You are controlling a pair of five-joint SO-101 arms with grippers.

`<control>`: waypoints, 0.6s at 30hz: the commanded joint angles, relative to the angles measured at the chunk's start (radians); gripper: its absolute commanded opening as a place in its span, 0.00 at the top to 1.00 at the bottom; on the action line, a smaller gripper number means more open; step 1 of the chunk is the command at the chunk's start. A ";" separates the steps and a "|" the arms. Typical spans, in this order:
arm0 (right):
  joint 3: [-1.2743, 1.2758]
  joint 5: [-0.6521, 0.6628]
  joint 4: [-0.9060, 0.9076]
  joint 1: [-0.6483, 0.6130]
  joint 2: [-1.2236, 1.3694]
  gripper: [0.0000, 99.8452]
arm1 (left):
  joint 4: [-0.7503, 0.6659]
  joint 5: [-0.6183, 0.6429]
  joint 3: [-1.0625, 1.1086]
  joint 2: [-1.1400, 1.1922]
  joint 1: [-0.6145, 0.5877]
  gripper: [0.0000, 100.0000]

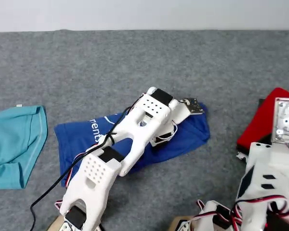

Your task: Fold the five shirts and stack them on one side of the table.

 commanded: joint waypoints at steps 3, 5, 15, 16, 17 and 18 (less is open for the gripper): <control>-0.034 -0.008 0.035 0.013 -0.001 0.90 | 0.068 0.006 -0.053 -0.178 0.025 0.91; -0.034 -0.008 0.035 0.013 -0.001 0.90 | 0.068 0.025 -0.048 -0.226 0.018 0.91; -0.032 -0.009 0.035 0.013 0.008 0.90 | 0.072 0.186 0.352 -0.606 -0.170 0.91; -0.032 -0.009 0.035 0.013 0.008 0.90 | 0.072 0.198 0.407 -0.661 -0.192 0.91; -0.031 -0.011 0.035 0.013 0.010 0.90 | 0.072 0.210 0.461 -0.718 -0.216 0.91; -0.021 -0.011 0.035 0.013 0.010 0.90 | 0.072 0.226 0.509 -0.776 -0.244 0.91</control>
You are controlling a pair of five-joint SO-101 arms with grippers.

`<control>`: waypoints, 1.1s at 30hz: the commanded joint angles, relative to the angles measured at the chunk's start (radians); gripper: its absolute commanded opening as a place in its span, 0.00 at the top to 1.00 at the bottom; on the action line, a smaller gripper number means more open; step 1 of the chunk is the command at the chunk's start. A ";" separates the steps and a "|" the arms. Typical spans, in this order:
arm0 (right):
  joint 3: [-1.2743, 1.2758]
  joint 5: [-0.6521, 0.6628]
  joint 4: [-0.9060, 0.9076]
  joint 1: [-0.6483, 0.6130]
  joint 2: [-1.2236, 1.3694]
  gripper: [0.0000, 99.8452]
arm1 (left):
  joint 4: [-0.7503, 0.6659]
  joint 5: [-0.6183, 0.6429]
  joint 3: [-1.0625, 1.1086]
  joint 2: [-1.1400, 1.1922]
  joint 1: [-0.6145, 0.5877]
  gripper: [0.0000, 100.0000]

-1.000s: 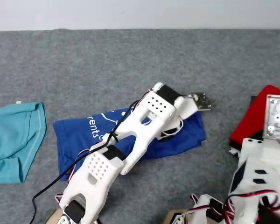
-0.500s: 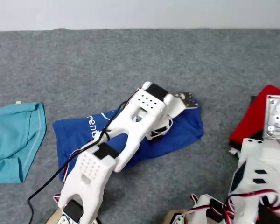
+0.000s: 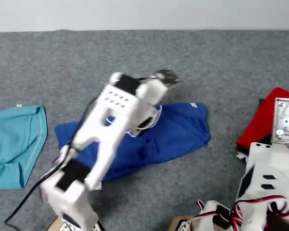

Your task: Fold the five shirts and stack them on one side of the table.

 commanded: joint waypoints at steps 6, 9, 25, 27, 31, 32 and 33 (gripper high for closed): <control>0.063 -0.012 0.035 0.015 0.001 0.90 | 0.031 0.114 0.320 -0.466 -0.315 0.89; 0.066 -0.014 0.035 0.012 0.001 0.90 | 0.031 0.112 0.361 -0.509 -0.493 0.86; 0.071 -0.011 0.035 0.012 0.001 0.90 | -0.213 -0.087 0.674 -0.508 -0.793 0.76; 0.071 -0.009 0.035 0.012 0.001 0.90 | -0.247 -0.089 0.699 -0.508 -0.793 0.75; 0.071 -0.008 0.035 0.012 0.001 0.90 | -0.304 -0.114 0.734 -0.506 -0.793 0.75; 0.071 -0.008 0.035 0.012 0.001 0.90 | -0.316 -0.123 0.743 -0.506 -0.795 0.75; 0.071 -0.008 0.035 0.012 0.001 0.90 | -0.327 -0.129 0.751 -0.506 -0.795 0.75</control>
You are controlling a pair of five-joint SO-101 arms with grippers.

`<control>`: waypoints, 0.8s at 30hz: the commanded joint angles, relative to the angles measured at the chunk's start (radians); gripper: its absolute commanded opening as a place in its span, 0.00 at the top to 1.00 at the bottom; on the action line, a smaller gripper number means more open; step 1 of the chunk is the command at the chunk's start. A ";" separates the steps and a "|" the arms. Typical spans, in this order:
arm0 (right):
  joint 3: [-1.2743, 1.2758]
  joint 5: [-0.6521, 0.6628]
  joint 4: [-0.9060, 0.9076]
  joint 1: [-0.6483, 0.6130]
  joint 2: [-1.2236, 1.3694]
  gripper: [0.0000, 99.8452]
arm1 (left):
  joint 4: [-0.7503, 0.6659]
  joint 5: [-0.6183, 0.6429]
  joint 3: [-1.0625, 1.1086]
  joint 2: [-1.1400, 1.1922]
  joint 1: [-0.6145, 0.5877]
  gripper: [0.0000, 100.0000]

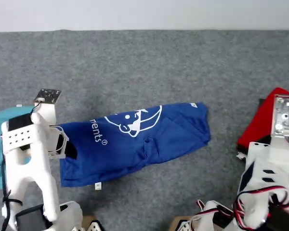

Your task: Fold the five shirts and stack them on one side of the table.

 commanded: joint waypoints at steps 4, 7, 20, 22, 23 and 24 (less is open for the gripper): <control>0.008 -0.008 0.031 0.010 0.001 0.90 | -0.049 -0.031 0.010 -0.028 -0.006 0.75; 0.055 -0.008 0.027 0.008 0.001 0.90 | -0.061 -0.052 0.005 0.034 -0.005 0.75; 0.083 -0.009 0.005 0.008 0.010 0.90 | -0.055 -0.048 -0.269 0.404 -0.038 0.75; 0.083 -0.009 -0.008 0.008 0.010 0.90 | -0.055 -0.048 -0.288 0.451 -0.046 0.75; 0.083 -0.009 -0.015 0.008 0.010 0.90 | -0.055 -0.048 -0.289 0.470 -0.046 0.75; 0.083 -0.009 -0.021 0.008 0.010 0.90 | -0.055 -0.048 -0.291 0.489 -0.043 0.76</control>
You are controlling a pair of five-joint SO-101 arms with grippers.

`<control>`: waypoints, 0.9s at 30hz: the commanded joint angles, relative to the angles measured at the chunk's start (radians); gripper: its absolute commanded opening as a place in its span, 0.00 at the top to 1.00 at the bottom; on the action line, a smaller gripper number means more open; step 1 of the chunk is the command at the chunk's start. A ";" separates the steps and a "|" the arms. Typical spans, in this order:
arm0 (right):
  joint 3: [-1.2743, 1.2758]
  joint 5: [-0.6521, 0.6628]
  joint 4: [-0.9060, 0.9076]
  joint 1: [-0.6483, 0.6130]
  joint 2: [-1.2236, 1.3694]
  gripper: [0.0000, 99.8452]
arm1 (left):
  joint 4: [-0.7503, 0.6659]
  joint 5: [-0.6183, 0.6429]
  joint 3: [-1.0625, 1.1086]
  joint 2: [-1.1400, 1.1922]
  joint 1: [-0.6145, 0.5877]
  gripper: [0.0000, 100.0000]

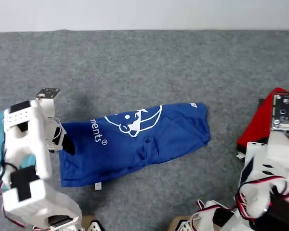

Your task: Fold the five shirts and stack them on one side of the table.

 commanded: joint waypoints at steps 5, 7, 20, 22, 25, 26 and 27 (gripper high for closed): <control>0.002 -0.011 -0.028 0.008 0.012 0.90 | -0.031 -0.009 -0.042 0.132 0.002 0.80; 0.002 -0.011 -0.028 0.008 0.012 0.90 | -0.048 -0.008 -0.042 0.173 0.002 0.83; 0.002 -0.009 -0.035 0.008 0.012 0.90 | 0.115 0.012 -0.294 0.222 -0.060 1.00; 0.002 -0.009 -0.035 0.008 0.012 0.90 | 0.178 0.012 -0.394 0.222 -0.080 1.00; 0.003 -0.009 -0.035 0.008 0.012 0.90 | 0.299 -0.015 -0.536 0.226 -0.080 1.00; 0.003 -0.009 -0.035 0.008 0.012 0.90 | 0.336 -0.032 -0.579 0.227 -0.068 1.00; 0.003 -0.009 -0.035 0.008 0.012 0.90 | 0.367 -0.041 -0.618 0.227 -0.055 1.00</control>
